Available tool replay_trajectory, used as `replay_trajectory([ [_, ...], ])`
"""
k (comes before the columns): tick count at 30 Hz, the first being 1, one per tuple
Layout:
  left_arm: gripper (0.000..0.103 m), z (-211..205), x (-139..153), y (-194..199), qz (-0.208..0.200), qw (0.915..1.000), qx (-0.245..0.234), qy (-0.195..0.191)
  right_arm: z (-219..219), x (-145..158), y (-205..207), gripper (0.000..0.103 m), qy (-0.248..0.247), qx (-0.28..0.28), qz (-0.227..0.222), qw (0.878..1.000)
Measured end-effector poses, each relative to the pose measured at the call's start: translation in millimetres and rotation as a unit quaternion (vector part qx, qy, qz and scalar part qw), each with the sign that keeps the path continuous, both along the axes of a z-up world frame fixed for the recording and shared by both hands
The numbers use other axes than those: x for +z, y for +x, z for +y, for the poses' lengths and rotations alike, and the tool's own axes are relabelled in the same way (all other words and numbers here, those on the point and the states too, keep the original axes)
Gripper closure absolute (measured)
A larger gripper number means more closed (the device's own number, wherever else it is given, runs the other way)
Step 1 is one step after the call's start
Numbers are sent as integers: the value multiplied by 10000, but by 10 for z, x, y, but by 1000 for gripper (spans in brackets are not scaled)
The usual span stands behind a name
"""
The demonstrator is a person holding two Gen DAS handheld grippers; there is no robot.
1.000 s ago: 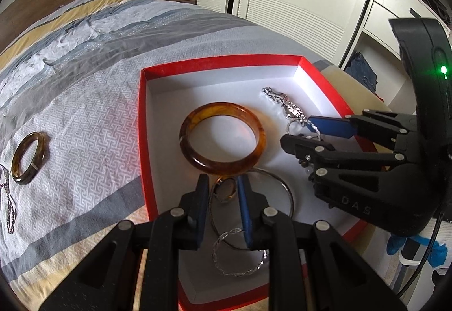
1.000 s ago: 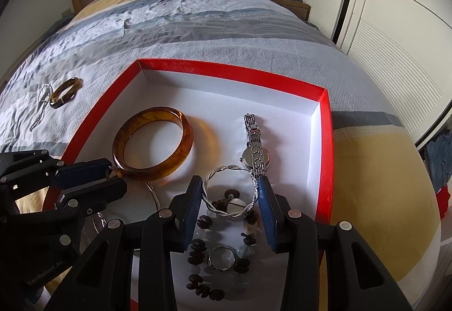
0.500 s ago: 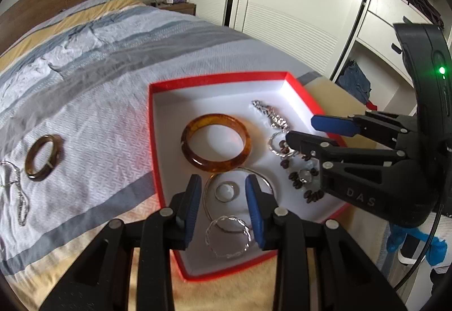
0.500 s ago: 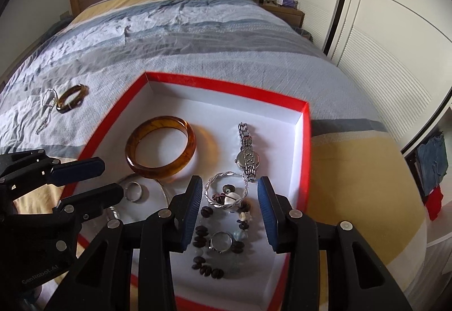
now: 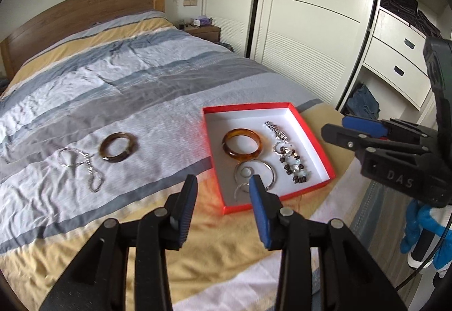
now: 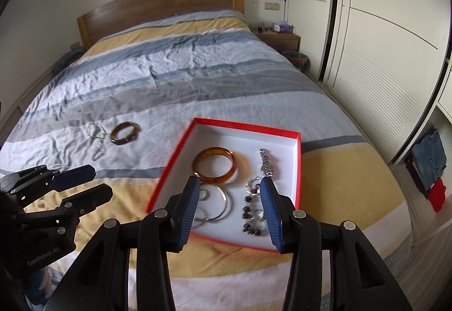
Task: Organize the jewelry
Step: 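Withdraw both tools toward the necklace and dark brown bangle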
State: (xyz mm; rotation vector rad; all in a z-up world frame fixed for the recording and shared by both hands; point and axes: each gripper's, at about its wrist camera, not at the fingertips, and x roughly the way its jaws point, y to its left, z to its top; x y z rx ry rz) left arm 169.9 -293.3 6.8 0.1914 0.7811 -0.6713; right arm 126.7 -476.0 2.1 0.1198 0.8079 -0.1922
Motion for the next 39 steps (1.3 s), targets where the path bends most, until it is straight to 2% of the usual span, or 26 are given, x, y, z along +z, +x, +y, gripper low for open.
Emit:
replay_trajectory([
  [9,66,657,434,-600,-320,9986,403,-108,454,511,-575,56,42,97,-346,9993],
  [16,60,1117,717,-1058,-662,9957,599,-228,813,563,-1015,56,237,187,-403,9987],
  [24,59,1551,794,-1451,-871,9929,753,-303,1137,634,-1378,56,322,194,-467,9982],
  [39,59,2308,970,-1888,-1177,9830,1247,-653,1920,961,-1713,52,-77,751,-660,9950],
])
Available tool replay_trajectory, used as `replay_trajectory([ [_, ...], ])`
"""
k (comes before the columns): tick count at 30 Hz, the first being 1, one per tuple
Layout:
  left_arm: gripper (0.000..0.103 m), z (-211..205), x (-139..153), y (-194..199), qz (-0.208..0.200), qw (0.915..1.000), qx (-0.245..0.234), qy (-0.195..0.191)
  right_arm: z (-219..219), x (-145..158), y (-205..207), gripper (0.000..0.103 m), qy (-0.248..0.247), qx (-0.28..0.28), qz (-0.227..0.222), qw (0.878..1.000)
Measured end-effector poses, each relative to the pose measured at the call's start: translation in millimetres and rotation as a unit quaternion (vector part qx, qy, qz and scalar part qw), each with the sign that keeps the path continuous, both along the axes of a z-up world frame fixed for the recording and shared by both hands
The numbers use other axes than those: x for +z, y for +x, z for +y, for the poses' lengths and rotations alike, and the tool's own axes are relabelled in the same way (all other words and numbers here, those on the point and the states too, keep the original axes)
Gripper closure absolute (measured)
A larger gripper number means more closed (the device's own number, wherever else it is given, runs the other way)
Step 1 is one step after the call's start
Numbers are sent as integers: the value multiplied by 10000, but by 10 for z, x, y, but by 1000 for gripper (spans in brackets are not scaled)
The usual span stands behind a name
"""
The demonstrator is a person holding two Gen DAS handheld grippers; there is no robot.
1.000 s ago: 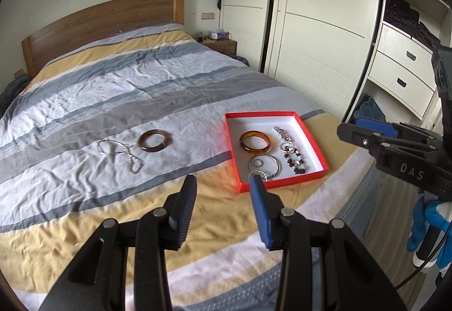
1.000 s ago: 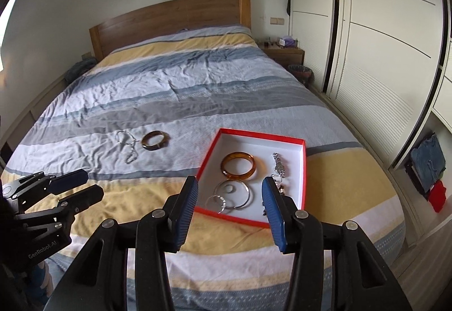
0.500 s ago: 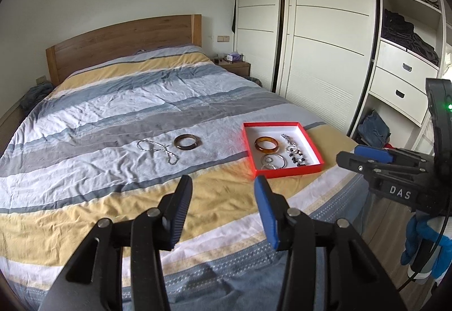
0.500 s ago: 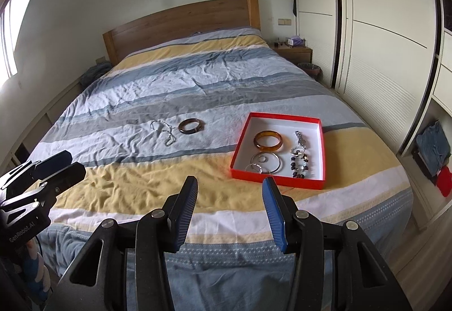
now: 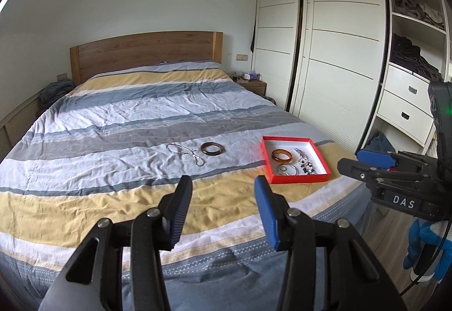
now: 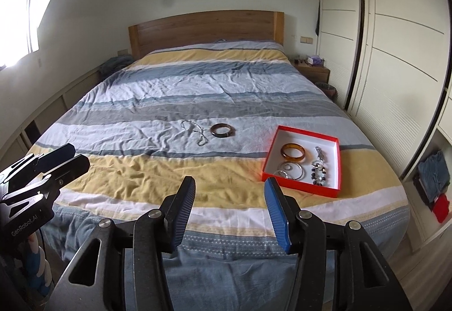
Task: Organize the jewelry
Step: 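Withdraw both tools toward the necklace and dark brown bangle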
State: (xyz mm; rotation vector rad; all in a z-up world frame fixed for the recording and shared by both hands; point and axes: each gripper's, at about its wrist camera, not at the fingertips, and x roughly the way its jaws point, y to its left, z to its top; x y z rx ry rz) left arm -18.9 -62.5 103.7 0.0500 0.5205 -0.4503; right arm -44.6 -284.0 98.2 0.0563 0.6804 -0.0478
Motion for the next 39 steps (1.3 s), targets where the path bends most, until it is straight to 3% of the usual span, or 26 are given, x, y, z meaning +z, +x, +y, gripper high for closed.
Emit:
replay_trajectory([
  [9,59,201,-35,-84,-33,9998,191,-50,210,23,18,50,-152,219,52,9996],
  [16,59,198,-167,138,183,9993,340,1,236,-138,243,48,-99,330,252,9991],
  [26,59,137,-666,825,899,9941,549,253,167,-602,792,48,94,425,789,9959],
  [33,59,281,-1207,1383,1580,9842,803,47,105,-880,1325,48,264,586,989,9930],
  [39,59,203,-1535,1943,1817,9794,880,1,22,-1236,1959,48,430,713,1188,9894],
])
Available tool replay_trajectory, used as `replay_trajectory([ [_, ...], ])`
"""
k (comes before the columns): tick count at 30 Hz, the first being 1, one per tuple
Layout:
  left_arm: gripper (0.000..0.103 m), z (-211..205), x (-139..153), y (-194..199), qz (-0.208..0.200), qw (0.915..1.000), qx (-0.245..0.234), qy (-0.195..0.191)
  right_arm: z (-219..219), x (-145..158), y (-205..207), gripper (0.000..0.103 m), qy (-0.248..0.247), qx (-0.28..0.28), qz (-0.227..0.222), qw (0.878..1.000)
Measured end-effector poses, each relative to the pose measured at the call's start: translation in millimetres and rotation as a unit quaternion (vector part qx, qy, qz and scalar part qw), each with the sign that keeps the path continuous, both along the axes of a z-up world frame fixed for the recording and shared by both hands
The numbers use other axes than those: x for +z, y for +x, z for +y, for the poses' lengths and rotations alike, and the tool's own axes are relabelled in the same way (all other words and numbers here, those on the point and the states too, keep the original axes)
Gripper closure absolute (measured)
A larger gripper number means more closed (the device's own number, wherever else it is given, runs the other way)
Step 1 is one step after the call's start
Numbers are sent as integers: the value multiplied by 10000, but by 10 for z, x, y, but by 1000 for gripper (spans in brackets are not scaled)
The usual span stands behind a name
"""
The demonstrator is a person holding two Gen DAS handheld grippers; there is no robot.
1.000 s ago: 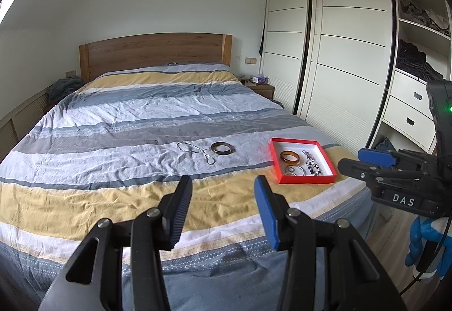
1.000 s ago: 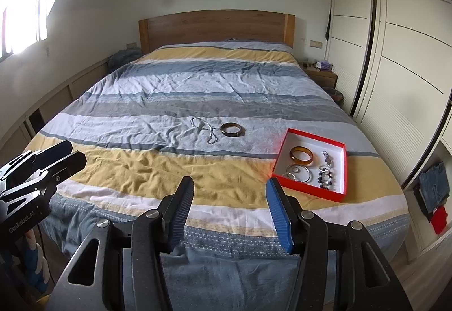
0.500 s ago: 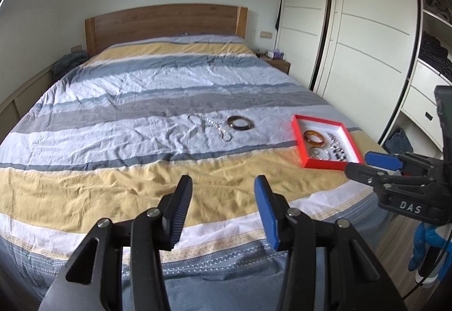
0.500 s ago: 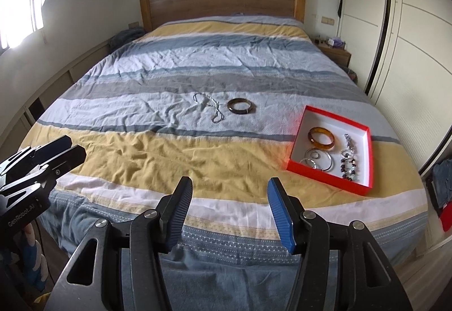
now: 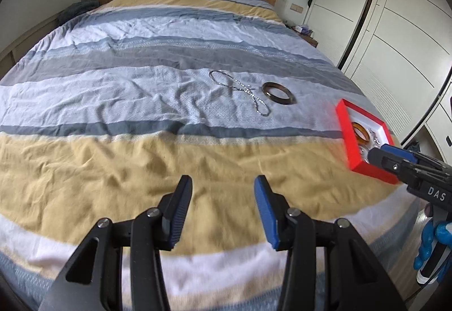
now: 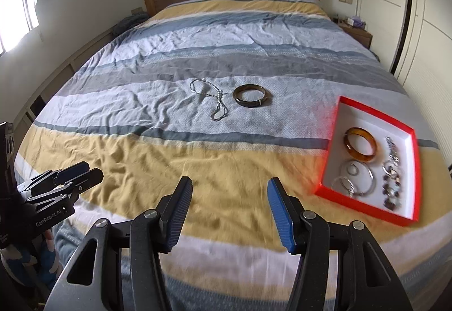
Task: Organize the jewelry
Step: 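Withdraw both tools toward the necklace and dark brown bangle, then grasp the dark brown bangle with the right tool while the left tool grasps the pearl necklace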
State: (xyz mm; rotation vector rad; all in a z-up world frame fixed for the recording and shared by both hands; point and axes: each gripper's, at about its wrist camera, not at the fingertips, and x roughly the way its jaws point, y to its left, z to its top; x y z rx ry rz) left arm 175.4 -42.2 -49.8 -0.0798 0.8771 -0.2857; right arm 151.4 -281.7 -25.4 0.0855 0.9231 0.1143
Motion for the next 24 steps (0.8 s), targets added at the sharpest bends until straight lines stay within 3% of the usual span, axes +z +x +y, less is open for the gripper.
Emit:
replay_trajectory([
  [12,59,-681,-401,1349,220,9986,-330,-358,-377,-509,1381,48,164,-81,-1,9998],
  [18,59,-989,-601,1642,299,9964,-711,-342,-528,-767,1846,48,362,-155,75,9992],
  [24,59,-1149,-861,1923,443,9959,-792,-62,-553,-957,2177,48,483,-131,151,9986],
])
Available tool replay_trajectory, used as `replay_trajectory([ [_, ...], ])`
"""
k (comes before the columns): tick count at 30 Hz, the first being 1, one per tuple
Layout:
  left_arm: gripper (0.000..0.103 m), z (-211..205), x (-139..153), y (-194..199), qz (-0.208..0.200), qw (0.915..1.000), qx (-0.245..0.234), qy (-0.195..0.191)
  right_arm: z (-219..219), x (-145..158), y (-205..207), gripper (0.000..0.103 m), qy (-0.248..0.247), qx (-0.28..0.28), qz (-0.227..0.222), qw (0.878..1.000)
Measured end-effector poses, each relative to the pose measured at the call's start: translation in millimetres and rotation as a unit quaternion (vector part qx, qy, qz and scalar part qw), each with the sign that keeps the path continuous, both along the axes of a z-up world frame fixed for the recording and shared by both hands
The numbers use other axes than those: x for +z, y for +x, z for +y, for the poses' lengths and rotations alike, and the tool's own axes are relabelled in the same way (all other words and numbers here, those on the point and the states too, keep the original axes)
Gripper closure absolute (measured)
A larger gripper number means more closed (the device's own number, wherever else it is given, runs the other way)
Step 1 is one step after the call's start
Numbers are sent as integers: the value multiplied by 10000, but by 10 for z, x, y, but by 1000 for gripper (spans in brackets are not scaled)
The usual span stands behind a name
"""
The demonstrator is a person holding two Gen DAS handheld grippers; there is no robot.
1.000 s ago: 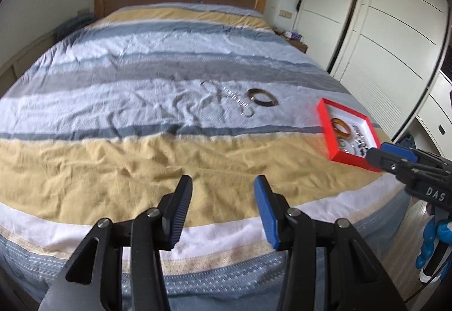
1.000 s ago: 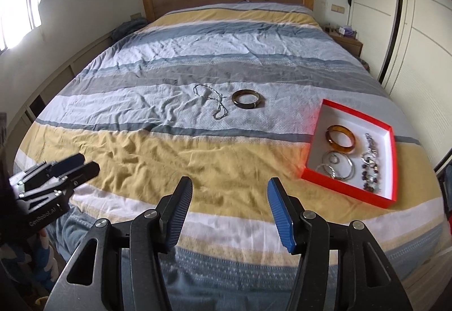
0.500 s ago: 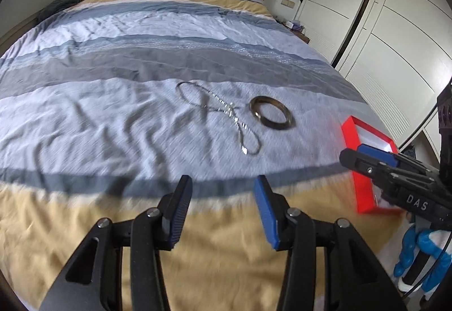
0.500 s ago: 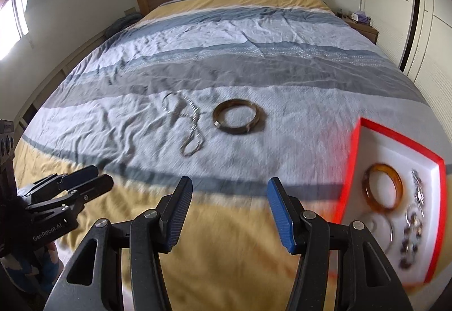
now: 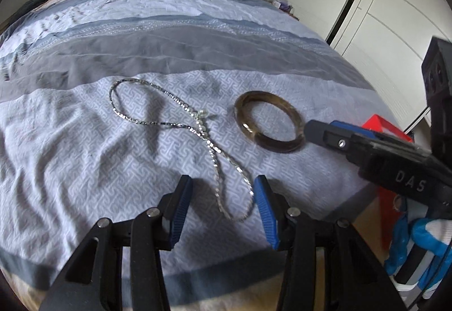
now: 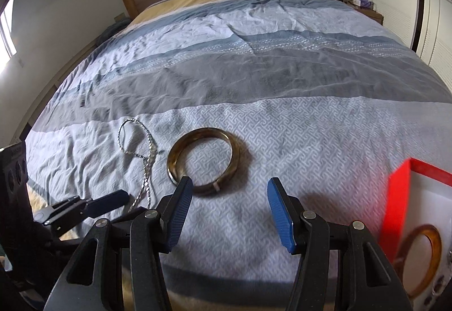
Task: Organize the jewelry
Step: 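Grasp the dark brown bangle with the right tool while the left tool grasps the pearl necklace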
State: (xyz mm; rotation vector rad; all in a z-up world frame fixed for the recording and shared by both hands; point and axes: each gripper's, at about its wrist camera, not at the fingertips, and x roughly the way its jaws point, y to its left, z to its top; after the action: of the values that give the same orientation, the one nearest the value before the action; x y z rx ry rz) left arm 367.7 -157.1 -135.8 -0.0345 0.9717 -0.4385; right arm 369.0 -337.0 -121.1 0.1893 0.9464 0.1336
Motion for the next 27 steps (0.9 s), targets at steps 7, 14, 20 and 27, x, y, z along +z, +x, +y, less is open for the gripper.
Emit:
replay_trajectory([
  [7,64,39,-152,111,-67,9999,70,-42,100,-186,331,62,-223,145,135,9996],
  [14,82,143,-229,244,-23,9993,282,-236,271,-397,553,64,-817,241,229,9961],
  [20,99,202,-236,424,85,9982,425,-406,356,-436,619,85,-1231,246,82,9921],
  [27,100,203,-70,257,-150,9983,545,-107,350,-220,418,93,-1379,175,-249,9900],
])
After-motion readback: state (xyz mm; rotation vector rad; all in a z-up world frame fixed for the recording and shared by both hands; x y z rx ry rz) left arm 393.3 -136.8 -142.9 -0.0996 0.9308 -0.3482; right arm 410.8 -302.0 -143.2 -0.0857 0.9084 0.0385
